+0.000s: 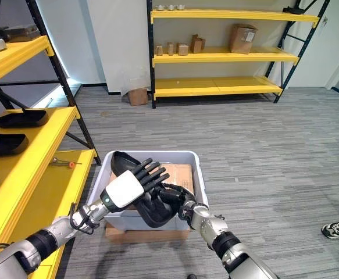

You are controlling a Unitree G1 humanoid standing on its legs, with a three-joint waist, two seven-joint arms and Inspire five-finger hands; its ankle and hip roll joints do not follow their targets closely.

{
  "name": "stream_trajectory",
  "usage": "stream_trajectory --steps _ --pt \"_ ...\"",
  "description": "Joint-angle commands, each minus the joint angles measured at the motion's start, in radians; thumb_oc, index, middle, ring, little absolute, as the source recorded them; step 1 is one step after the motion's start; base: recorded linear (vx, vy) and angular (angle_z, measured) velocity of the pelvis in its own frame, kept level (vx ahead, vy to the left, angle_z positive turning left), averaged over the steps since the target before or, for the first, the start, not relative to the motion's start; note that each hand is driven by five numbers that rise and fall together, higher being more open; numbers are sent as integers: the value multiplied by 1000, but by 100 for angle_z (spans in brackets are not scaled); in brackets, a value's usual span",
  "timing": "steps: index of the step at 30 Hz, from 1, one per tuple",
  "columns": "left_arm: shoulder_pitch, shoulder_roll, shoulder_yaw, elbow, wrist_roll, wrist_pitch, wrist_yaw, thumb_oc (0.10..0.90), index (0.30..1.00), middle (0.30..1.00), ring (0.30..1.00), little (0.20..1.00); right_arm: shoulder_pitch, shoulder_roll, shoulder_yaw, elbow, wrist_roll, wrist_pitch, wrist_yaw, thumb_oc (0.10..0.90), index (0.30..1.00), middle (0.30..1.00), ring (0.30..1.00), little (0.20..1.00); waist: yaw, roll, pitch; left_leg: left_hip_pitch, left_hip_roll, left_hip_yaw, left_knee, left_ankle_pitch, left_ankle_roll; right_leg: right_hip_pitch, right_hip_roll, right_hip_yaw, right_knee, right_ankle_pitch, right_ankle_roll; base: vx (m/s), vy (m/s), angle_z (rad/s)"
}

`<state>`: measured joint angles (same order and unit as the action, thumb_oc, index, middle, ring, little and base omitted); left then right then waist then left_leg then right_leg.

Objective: Move parts from the plastic box to the shelf.

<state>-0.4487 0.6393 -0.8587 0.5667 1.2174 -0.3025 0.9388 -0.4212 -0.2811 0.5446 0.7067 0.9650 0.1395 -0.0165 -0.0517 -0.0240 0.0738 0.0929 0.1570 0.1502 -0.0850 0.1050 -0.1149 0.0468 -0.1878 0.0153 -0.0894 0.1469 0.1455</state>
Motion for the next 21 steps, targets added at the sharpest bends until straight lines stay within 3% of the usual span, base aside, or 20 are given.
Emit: stream_trajectory --steps 1,8,21 --pt "-150 -89 4 -107 -104 -102 74 400 300 300 300 300 -154 125 -26 -131 55 -91 75 400 300 300 300 300 6 14 -2 40 -35 -60 1 -77 56 54 17 -31 23 -64 6 0 0 0" --pt "-152 -78 31 -170 -151 -143 94 400 300 300 300 300 -151 129 -71 -121 124 -106 47 400 300 300 300 300 11 15 -4 43 -37 -66 0 -78 56 61 17 -35 21 -63 5 0 0 0" --pt "-159 -92 31 -199 -169 -108 61 400 300 300 300 300 -158 138 -116 -96 141 -99 41 400 300 300 300 300 10 14 -6 40 -40 -71 0 -77 56 60 14 -35 23 -63 4 0 1 1"
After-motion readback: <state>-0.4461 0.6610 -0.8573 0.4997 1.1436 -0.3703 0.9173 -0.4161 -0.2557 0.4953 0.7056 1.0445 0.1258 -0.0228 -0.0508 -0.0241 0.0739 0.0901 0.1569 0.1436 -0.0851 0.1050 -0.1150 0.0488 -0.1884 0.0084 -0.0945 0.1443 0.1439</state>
